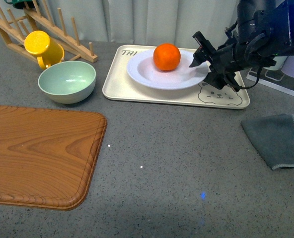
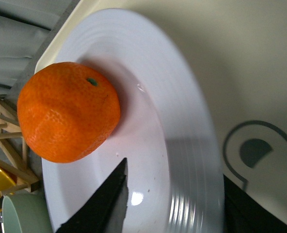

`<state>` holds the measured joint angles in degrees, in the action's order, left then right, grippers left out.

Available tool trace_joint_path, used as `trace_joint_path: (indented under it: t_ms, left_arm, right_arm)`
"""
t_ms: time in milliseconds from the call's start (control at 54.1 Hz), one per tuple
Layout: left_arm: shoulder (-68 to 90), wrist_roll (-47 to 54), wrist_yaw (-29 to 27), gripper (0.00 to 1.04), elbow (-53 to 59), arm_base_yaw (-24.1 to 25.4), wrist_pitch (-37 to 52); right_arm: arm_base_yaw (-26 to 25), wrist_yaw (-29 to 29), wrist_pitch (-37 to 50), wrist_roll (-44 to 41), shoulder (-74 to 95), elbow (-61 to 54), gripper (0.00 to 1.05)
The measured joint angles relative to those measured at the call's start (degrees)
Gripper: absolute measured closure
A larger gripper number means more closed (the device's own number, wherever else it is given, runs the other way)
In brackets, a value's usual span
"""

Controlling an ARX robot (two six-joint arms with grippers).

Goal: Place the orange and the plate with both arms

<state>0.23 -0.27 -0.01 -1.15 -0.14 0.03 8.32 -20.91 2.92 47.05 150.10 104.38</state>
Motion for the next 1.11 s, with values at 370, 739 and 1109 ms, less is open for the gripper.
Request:
trace_joint_path:
  t_ms: [370,739,1109]
  left_arm:
    - [0.0,0.0,0.0,0.06,0.0,0.0,0.0]
    - [0.0,0.0,0.0,0.06,0.0,0.0,0.0]
    - [-0.04,0.0,0.0,0.06,0.0,0.0,0.0]
  right_arm:
    - [-2.73,10.29,8.87,-8.87,-22.51,-23.5,0.09]
    - [-1.92,36.74,34.49,-37.07,-56.98,-65.09,0.09]
    - [-0.57,29.42,50.18,-43.76,-76.26,-92.54,0.26]
